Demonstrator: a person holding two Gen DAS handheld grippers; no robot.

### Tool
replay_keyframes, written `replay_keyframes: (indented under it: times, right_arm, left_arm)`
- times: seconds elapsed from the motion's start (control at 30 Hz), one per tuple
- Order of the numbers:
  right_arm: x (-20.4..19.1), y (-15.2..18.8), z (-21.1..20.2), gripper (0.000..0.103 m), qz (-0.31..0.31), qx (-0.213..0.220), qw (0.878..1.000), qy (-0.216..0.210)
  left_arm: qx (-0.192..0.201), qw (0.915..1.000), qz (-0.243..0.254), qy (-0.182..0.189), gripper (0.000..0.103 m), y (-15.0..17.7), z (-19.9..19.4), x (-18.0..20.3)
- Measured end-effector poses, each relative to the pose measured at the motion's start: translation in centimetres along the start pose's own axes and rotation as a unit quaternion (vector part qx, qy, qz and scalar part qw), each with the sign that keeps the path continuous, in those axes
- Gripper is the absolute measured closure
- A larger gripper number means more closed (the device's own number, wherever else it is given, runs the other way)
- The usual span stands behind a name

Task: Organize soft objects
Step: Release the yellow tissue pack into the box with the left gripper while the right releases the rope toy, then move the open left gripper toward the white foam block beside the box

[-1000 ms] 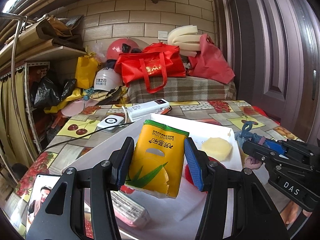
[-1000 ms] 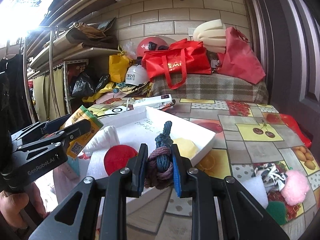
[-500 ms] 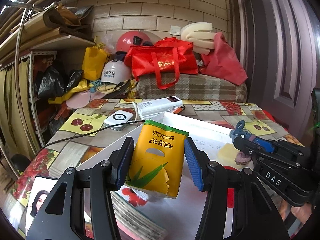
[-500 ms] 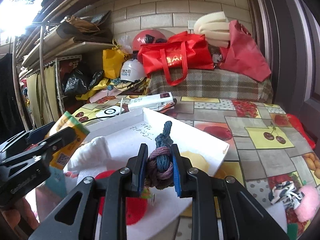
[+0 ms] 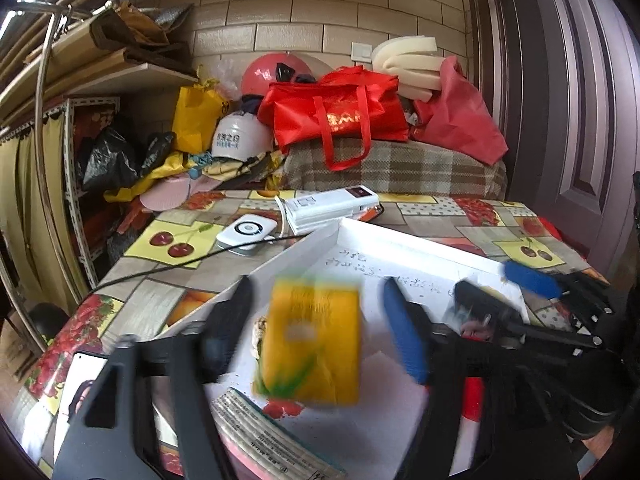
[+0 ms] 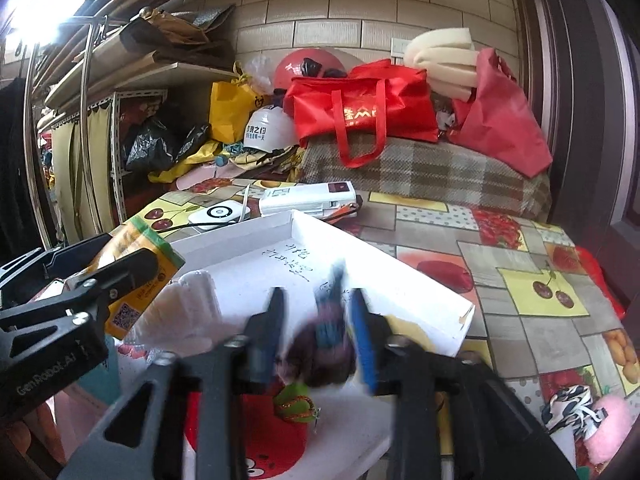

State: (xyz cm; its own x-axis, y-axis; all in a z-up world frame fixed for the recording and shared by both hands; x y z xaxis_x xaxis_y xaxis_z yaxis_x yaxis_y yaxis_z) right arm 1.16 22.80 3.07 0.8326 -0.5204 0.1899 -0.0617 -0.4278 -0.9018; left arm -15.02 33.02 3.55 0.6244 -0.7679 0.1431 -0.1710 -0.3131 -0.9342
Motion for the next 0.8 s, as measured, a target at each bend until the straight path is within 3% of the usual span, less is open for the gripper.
replay_keyframes:
  times: [0.1,0.17,0.47,0.57,0.63,0.8]
  right_arm:
    - [0.3,-0.1,-0.3,0.023,0.005,0.01,1.0,0.015]
    - [0.7,-0.1,-0.2,0.022,0.017,0.008,1.0,0.011]
    - [1.1,-0.2,-1.1,0.018,0.03,0.034,0.999,0.019]
    - [1.5,-0.1,-2.1,0.018,0.041,0.061,0.997,0.021]
    - [2.1,0.0,-2.9,0.018,0.055,0.08,0.995,0.018]
    - [3.6,0.9,-4.5,0.018,0.076,0.081,0.994,0.007]
  left_arm:
    - [0.011,0.9998,-0.013,-0.008,0.012,0.0,-0.4,-0.6]
    - [0.015,0.9996,-0.018,-0.014,0.004,0.0,-0.6,-0.9]
    - [0.042,0.9987,-0.018,-0.023,0.003,0.0,-1.8,-1.0]
    - [0.049,0.9981,-0.011,-0.035,0.003,0.2,-2.7,-0.5]
    - [0.045,0.9985,-0.007,-0.031,0.003,0.5,-3.0,-0.1]
    - [0.043,0.9991,0.003,-0.002,0.003,1.1,-3.9,2.0]
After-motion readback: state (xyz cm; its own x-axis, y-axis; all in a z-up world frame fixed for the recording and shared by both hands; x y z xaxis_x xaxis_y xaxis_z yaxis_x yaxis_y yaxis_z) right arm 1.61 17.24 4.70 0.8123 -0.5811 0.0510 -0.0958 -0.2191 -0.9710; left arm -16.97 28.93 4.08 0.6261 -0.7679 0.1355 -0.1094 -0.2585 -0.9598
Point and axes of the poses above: each gripper's, at about its wrist camera, not at the fingertips, and z roughly the way its jaws point, x to its right, y to its underside, the point moved 2 cm from there along z, roughly the way its jaws point, and after that the axes turned 12 degrees about y, right-handed, at the moved point
